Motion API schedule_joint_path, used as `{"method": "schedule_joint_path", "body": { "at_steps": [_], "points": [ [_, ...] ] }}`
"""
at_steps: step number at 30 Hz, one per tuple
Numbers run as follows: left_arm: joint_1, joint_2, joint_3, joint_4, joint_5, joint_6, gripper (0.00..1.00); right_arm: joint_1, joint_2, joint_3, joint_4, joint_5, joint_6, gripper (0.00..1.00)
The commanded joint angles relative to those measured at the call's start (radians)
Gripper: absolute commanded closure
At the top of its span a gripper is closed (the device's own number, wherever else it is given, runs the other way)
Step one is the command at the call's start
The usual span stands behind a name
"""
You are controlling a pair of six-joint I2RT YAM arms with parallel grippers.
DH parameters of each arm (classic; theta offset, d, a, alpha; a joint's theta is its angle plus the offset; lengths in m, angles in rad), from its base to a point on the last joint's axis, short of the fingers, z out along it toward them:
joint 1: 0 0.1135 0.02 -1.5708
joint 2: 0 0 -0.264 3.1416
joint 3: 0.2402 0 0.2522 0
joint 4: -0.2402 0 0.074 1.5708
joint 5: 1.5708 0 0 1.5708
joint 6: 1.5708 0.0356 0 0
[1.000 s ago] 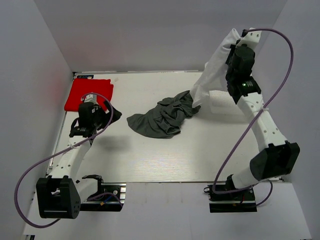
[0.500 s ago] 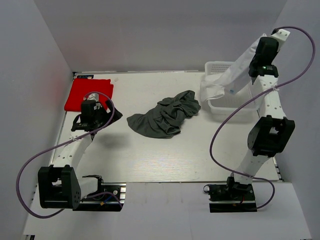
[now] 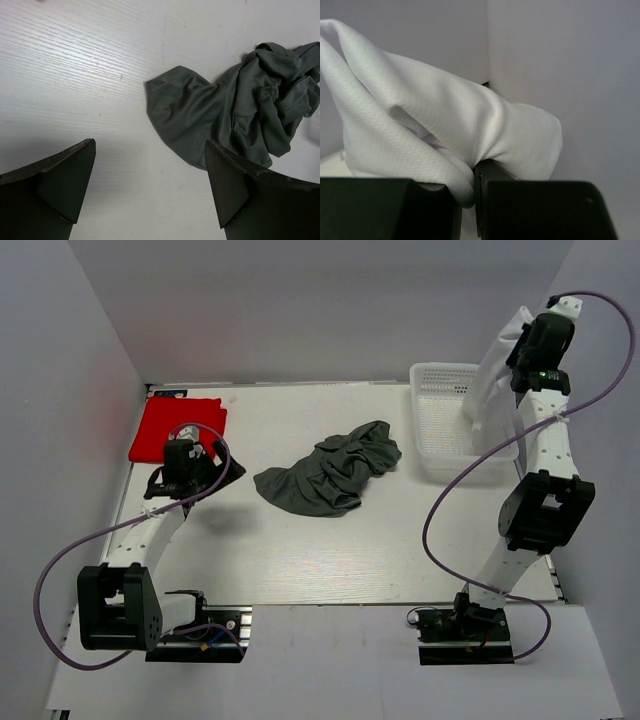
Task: Fold and stack the t-shirts
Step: Flatten out the tshirt
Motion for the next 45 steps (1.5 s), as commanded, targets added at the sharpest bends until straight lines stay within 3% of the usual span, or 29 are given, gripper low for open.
{"method": "schedule_joint_path", "body": {
  "at_steps": [1,6,8,9,10,11,13,17,21,24,30,34,39,42,44,45],
  "points": [
    [0.001,-0.001,0.047,-0.011,0.007,0.01,0.0,0.008,-0.035,-0.072,0.033,-0.217,0.015,1.0],
    [0.001,-0.001,0.047,-0.002,0.018,0.01,0.0,0.01,0.001,-0.225,0.085,-0.284,0.015,1.0],
    [0.001,-0.001,0.047,0.007,0.018,0.02,0.0,0.013,0.02,-0.251,0.064,-0.236,0.033,1.0],
    [0.001,0.01,0.047,0.007,0.018,0.02,0.0,0.011,0.044,-0.289,0.06,-0.208,0.082,0.95],
    [0.001,0.01,0.047,-0.002,0.018,0.02,0.0,0.01,0.055,-0.294,0.05,-0.162,0.095,0.83],
    [0.001,0.019,0.047,-0.002,0.018,0.02,0.0,0.007,0.066,-0.294,0.039,-0.153,0.109,0.33],
    [0.001,0.039,0.047,0.008,0.027,0.029,0.0,0.008,0.093,-0.267,-0.019,-0.144,0.135,0.1],
    [0.001,0.11,0.079,-0.013,0.056,0.049,0.0,0.029,0.034,-0.25,-0.038,-0.13,0.104,0.1],
    [-0.01,0.179,0.11,-0.027,0.067,0.049,0.0,0.095,-0.071,-0.302,-0.009,0.055,0.032,0.1],
    [-0.054,0.232,0.134,-0.007,0.056,0.049,0.0,0.161,-0.14,-0.342,-0.016,0.111,-0.044,0.1],
    [-0.135,0.387,0.227,-0.019,-0.005,0.04,0.0,0.41,-0.247,-0.466,-0.013,0.094,-0.025,0.1],
    [-0.174,0.478,0.269,-0.068,-0.105,0.02,0.09,0.537,-0.299,-0.564,-0.004,0.056,0.0,0.1],
    [-0.207,0.608,0.324,-0.11,-0.159,0.01,0.32,0.709,-0.341,-0.713,0.014,0.008,0.017,0.1],
    [-0.227,0.645,0.335,-0.095,-0.147,0.02,0.57,0.752,-0.354,-0.799,0.077,-0.065,0.021,0.1],
    [-0.238,0.657,0.324,-0.075,-0.116,0.03,0.67,0.772,-0.35,-0.82,0.141,-0.129,0.027,0.1],
    [-0.238,0.657,0.324,-0.064,-0.105,0.03,0.8,0.775,-0.339,-0.837,0.173,-0.142,0.032,0.1]
  ]
}}
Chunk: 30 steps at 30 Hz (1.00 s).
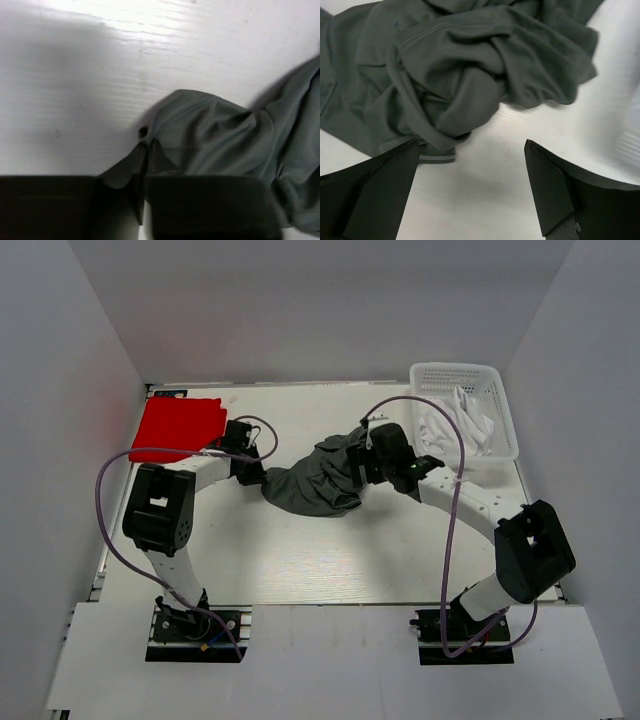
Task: Fold and stack the t-shirts
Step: Flatten out the tshirt
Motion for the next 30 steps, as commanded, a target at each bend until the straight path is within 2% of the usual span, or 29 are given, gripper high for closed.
{"method": "schedule_joint_path", "body": {
  "at_steps": [1,2,6,9,12,20,23,27,30],
  "points": [
    [-0.022,0.04,-0.019,-0.029,0.018,0.016,0.9,0.008,-0.033,-0.028,0.18,-0.081,0.031,0.1],
    [-0.031,0.04,-0.019,-0.029,0.004,0.016,1.0,0.009,-0.03,-0.028,0.192,-0.072,0.045,0.1],
    [-0.031,-0.036,-0.068,-0.011,-0.034,-0.003,1.0,-0.003,-0.004,-0.011,0.261,0.061,0.123,0.1],
    [-0.031,-0.096,-0.091,-0.029,-0.103,-0.044,1.0,-0.017,0.042,0.069,0.206,0.242,0.18,0.1],
    [-0.031,-0.115,-0.091,-0.071,-0.175,-0.053,1.0,-0.038,0.125,0.178,0.11,0.268,0.206,0.1],
    [-0.031,-0.191,-0.127,-0.051,-0.185,-0.064,1.0,-0.132,0.478,0.576,-0.075,0.204,0.221,0.1],
    [-0.031,-0.202,-0.127,-0.051,-0.194,-0.064,1.0,-0.164,0.568,0.664,-0.115,0.158,0.223,0.1],
    [-0.031,-0.211,-0.137,-0.04,-0.183,-0.055,1.0,-0.173,0.636,0.695,-0.103,0.084,0.215,0.1],
    [-0.031,-0.211,-0.128,-0.04,-0.183,-0.055,1.0,-0.179,0.686,0.712,-0.103,0.041,0.216,0.15]
  ]
}}
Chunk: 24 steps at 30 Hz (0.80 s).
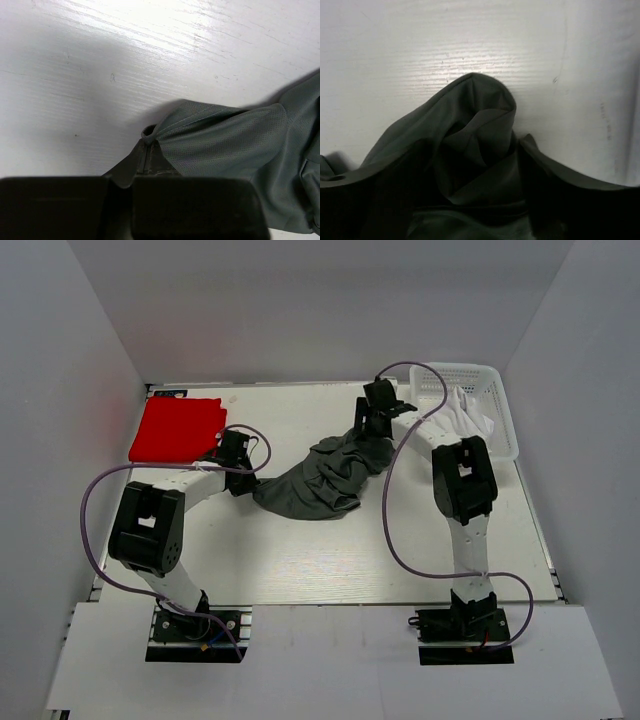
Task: Fold and stack the t-shirts
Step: Flatten out the tshirt
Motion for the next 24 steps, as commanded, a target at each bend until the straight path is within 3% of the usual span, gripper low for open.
{"method": "schedule_joint_path", "body": {
  "at_steps": [1,4,5,8,15,20,24],
  "points": [
    [-0.002,-0.044,0.001,0.006,-0.016,0.001,1.0,0.004,0.032,0.061,-0.01,-0.068,0.017,0.27],
    [-0.002,-0.044,0.01,-0.003,-0.016,0.001,1.0,-0.006,0.054,0.075,-0.012,-0.068,0.025,0.6],
    [-0.002,-0.044,0.01,-0.003,-0.016,0.001,1.0,-0.01,0.055,0.076,-0.013,-0.061,0.025,0.8],
    [-0.002,-0.044,0.048,-0.026,-0.034,0.001,1.0,-0.015,0.02,0.069,0.013,-0.021,0.008,0.96],
    [-0.002,-0.174,0.194,-0.111,-0.161,0.001,1.0,-0.013,-0.237,-0.015,0.127,0.091,-0.107,1.0],
    [-0.002,-0.384,0.214,-0.077,-0.249,0.001,1.0,-0.013,-0.605,-0.267,0.337,0.117,-0.19,1.0],
    [-0.002,-0.557,0.253,-0.098,-0.357,-0.023,1.0,-0.015,-0.846,-0.379,0.39,0.108,-0.264,1.0]
  ]
}}
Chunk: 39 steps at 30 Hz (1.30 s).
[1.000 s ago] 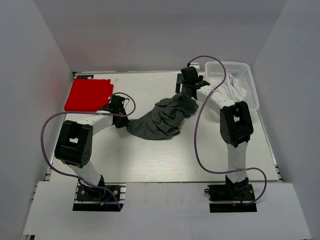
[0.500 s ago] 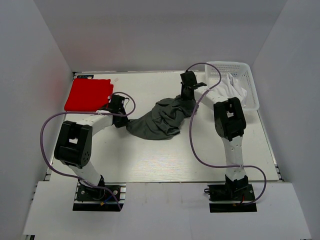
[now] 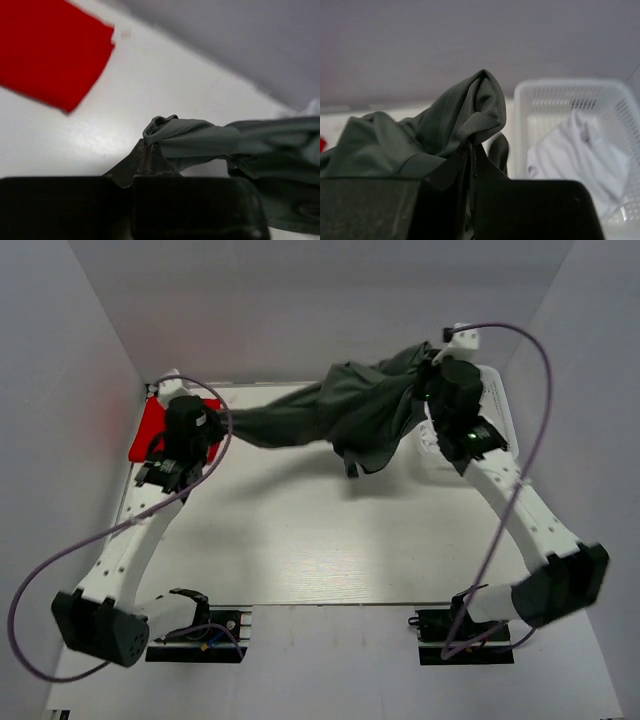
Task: Fold and stack the t-shirts
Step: Flatten out the tshirt
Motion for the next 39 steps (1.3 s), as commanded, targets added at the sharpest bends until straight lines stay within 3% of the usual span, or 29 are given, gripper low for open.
{"method": "schedule_joint_path", "body": {
  "at_steps": [1,6,10,22,29,32,33,34,35,36,37,38,39],
  "points": [
    [-0.001,-0.145,0.067,-0.008,-0.186,-0.021,1.0,-0.005,-0.152,-0.064,0.146,0.041,-0.091,1.0],
    [0.008,-0.357,0.111,-0.04,-0.332,-0.021,1.0,-0.006,-0.422,-0.147,0.187,0.055,-0.151,1.0],
    [0.008,-0.429,0.214,-0.115,-0.467,-0.023,1.0,-0.005,-0.574,-0.175,0.199,0.017,-0.199,1.0],
    [0.018,-0.537,0.292,-0.16,-0.472,-0.012,1.0,-0.002,-0.706,-0.159,0.048,-0.16,-0.171,1.0],
    [0.007,-0.42,0.179,-0.18,-0.343,-0.026,1.0,-0.006,-0.502,-0.202,-0.026,-0.224,-0.009,1.0],
    [0.027,-0.279,0.069,-0.189,-0.327,-0.07,1.0,-0.006,-0.323,-0.228,-0.009,-0.334,0.031,1.0],
    [0.039,-0.168,0.027,-0.18,-0.359,-0.102,1.0,-0.006,-0.184,-0.233,0.012,-0.405,0.031,1.0],
    [0.039,-0.097,0.027,-0.192,-0.36,-0.122,1.0,-0.01,-0.183,-0.231,0.012,-0.436,0.028,1.0],
    [0.057,-0.019,0.027,-0.215,-0.375,-0.147,1.0,-0.011,-0.031,-0.198,0.027,-0.445,0.022,1.0],
    [0.071,0.062,0.039,-0.246,-0.384,-0.177,1.0,-0.016,0.024,-0.175,0.031,-0.448,0.025,1.0],
    [0.083,0.221,0.079,-0.301,-0.384,-0.222,1.0,-0.022,0.071,-0.149,0.023,-0.439,0.024,0.87],
    [0.112,0.295,0.106,-0.326,-0.384,-0.24,0.98,-0.026,0.234,-0.036,-0.026,-0.431,0.021,0.76],
    [0.128,0.366,0.142,-0.35,-0.372,-0.241,0.93,-0.032,0.277,0.017,-0.052,-0.431,0.008,0.61]
  ]
}}
